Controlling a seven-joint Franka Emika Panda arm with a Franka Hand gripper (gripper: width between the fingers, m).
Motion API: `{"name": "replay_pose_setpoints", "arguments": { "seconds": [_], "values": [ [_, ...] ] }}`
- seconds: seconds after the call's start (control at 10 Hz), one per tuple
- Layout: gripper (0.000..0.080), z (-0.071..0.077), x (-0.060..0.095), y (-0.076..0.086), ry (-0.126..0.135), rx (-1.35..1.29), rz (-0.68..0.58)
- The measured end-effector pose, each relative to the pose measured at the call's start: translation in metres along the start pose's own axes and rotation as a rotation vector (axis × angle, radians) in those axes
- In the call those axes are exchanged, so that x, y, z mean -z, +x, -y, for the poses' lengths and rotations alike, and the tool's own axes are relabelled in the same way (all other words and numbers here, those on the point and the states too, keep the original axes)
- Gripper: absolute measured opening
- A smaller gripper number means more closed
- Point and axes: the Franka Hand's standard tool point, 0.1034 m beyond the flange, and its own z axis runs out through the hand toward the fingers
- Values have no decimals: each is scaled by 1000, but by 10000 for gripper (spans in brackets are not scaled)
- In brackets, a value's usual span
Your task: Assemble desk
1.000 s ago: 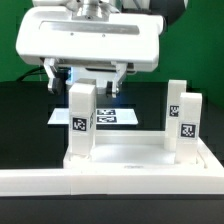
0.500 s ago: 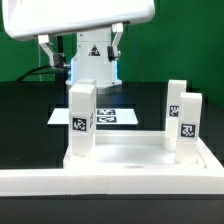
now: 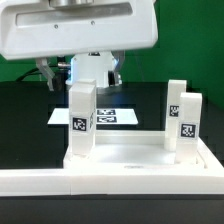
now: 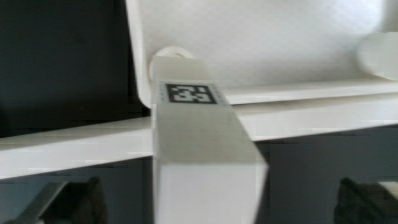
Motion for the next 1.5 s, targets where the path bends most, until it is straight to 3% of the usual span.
{"name": "replay_pose_setpoints", "arguments": {
  "seconds": [0.6,0.7,0.8,0.9,1.0,1.3,1.5],
  "values": [
    [649,-2,-17,-3,-10,-7,-4],
    [560,-3,-17,-3,-10,-8,-3],
    [560,-3,-18,-3,-10,-8,-3],
    [358,-3,-17,-3,-11,-8,-4],
    [289,-5,-17,-2,-14,-11,-7],
    [289,-8,-18,-1,-13,-137,-38],
    [289,-11,-21,0,-12,-402,-92]
  ]
}}
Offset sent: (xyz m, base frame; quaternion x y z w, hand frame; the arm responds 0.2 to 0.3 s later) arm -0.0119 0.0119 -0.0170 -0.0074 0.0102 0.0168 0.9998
